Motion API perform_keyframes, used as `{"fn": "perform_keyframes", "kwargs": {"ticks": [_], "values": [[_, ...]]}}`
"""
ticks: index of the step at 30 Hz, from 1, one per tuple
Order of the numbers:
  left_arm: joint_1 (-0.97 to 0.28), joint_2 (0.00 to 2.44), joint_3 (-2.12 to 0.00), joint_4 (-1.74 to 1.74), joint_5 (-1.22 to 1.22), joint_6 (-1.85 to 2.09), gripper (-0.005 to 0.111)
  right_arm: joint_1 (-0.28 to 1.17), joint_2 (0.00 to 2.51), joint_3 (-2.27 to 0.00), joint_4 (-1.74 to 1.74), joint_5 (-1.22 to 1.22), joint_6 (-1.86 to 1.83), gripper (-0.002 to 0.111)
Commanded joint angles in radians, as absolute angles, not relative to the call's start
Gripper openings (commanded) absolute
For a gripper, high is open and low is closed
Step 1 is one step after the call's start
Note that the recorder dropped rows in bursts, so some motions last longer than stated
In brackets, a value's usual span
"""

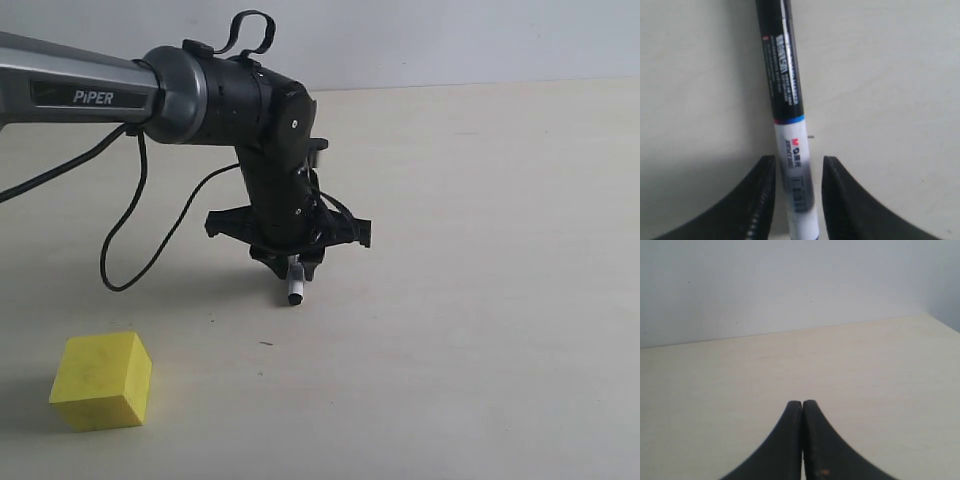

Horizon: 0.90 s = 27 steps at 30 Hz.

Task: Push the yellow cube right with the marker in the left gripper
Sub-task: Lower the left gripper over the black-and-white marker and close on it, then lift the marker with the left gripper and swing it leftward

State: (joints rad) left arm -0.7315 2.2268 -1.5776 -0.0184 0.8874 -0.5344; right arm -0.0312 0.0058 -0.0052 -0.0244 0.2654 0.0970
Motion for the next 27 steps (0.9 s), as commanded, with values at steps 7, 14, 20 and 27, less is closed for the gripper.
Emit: {"fn": "perform_keyframes", "kwargs": {"ticks": [7, 14, 20, 27], "values": [[-0.729, 2.236, -1.584, -0.008, 0.869, -0.491, 0.008, -0.036, 0.0, 0.0, -0.033, 0.252, 0.098, 0.0], [-0.729, 2.141, -1.584, 0.0, 0.94, -0.357, 0.0, -0.036, 0.0, 0.0, -0.033, 0.252, 0.098, 0.0], [-0.738, 1.955, -1.513, 0.039, 1.03, -0.211, 0.0, -0.036, 0.0, 0.0, -0.033, 0.252, 0.098, 0.0], [-0.703, 1.624, -1.172, 0.234, 1.019, -0.212, 0.0, -0.036, 0.0, 0.0, -0.033, 0.252, 0.098, 0.0]]}}
